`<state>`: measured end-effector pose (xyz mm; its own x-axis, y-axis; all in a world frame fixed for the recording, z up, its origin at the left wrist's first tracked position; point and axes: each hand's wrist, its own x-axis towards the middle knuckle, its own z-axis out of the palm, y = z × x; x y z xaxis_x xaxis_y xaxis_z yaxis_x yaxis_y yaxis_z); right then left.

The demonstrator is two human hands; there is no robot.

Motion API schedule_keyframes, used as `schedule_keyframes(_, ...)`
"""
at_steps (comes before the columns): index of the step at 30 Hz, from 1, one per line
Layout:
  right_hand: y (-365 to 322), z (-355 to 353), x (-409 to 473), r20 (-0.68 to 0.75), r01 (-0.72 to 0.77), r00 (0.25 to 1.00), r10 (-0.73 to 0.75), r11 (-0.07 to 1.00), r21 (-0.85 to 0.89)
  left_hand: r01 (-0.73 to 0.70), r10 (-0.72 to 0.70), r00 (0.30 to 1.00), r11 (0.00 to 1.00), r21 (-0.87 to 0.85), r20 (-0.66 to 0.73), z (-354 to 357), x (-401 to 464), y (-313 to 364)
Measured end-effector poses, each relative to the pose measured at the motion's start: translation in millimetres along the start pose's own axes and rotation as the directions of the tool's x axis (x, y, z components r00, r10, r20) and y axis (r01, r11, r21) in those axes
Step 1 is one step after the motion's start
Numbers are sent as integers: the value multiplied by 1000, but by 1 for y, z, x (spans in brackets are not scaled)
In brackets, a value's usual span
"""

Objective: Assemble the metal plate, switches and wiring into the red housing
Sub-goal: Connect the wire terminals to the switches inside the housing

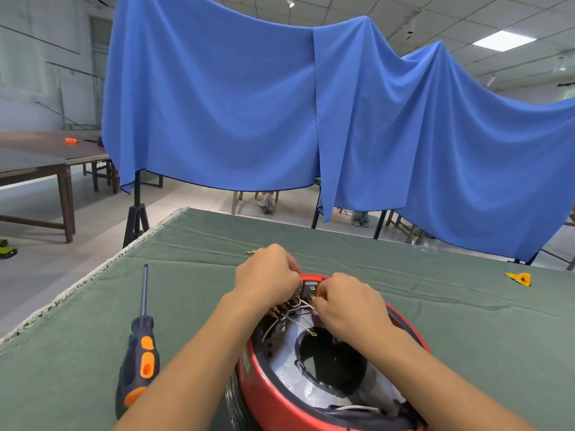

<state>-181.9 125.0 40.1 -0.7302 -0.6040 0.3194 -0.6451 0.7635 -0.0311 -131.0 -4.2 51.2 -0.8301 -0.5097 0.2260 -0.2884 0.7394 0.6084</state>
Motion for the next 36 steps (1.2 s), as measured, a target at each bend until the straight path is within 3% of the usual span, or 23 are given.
schedule_keyframes(13, -1, 1, -5, -41, -24, 999, 27, 997, 74, -5, 12, 999, 989, -145, 48, 0, 1, -5)
schedule_keyframes(36, -5, 4, -1, -72, 10, 997, -8, 1000, 30, -70, 75, 995, 996, -63, 69, 4, 1, -7)
